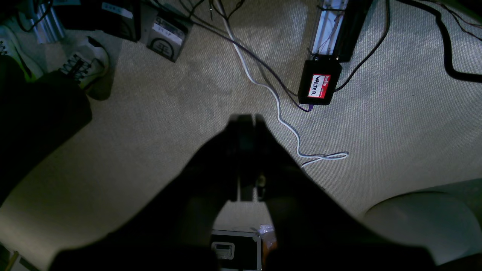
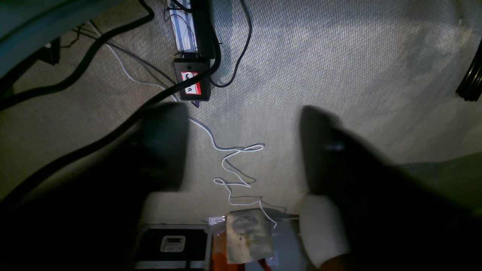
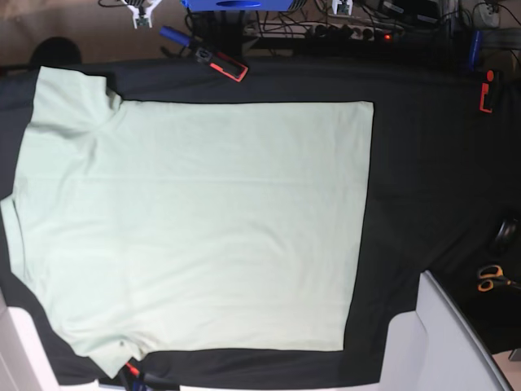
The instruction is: Fold the T-shirt properly
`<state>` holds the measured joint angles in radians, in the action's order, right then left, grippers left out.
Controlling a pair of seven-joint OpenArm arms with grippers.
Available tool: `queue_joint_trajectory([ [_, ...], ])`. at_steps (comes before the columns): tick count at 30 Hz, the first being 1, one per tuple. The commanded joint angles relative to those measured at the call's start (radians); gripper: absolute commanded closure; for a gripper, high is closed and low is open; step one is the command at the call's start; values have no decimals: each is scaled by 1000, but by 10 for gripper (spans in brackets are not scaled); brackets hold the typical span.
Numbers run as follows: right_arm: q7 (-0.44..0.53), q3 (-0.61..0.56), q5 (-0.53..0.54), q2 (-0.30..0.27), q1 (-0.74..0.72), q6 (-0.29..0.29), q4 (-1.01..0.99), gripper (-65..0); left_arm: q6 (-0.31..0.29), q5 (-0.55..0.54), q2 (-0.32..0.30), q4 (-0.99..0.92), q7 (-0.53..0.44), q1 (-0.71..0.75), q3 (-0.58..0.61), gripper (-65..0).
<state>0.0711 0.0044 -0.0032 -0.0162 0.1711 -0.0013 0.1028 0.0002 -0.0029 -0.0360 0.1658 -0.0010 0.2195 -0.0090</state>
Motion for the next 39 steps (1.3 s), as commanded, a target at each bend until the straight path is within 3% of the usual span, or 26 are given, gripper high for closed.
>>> queue_joint_trajectory([
  [1, -1, 3, 1, -3, 15, -1, 1, -165, 5, 2, 0, 1, 0, 11, -1, 0],
  [3, -1, 4, 1, -3, 17, -1, 1, 0, 5, 2, 0, 1, 0, 11, -1, -8],
  [7, 0, 4, 1, -3, 20, -1, 1, -59, 5, -42, 0, 1, 0, 10, -1, -49],
  [11, 0, -1, 1, -3, 21, -1, 1, -61, 5, -151, -8, 2, 0, 10, 13, -259],
  [13, 0, -2, 1, -3, 23, -1, 1, -45, 5, -141, -9, 2, 0, 11, 14, -240],
  [14, 0, -2, 1, -3, 25, -1, 1, -19, 5, -128, -9, 2, 0, 11, 14, -198],
  [17, 0, 3, 1, -3, 41, -1, 19, 0, 5, -85, -9, 7, -3, 33, 14, 0],
  [30, -7, 4, 1, -3, 342, -1, 504, 0, 5, -82, -63, 363, -153, 303, 1, 0],
  [35, -124, 6, 1, -3, 470, -1, 773, 0, 7, -96, -86, 518, -153, 413, -7, 0],
  [39, -207, 92, 1, 3, 568, -1, 1006, 0, 7, -223, -98, 684, -153, 515, -121, 0],
])
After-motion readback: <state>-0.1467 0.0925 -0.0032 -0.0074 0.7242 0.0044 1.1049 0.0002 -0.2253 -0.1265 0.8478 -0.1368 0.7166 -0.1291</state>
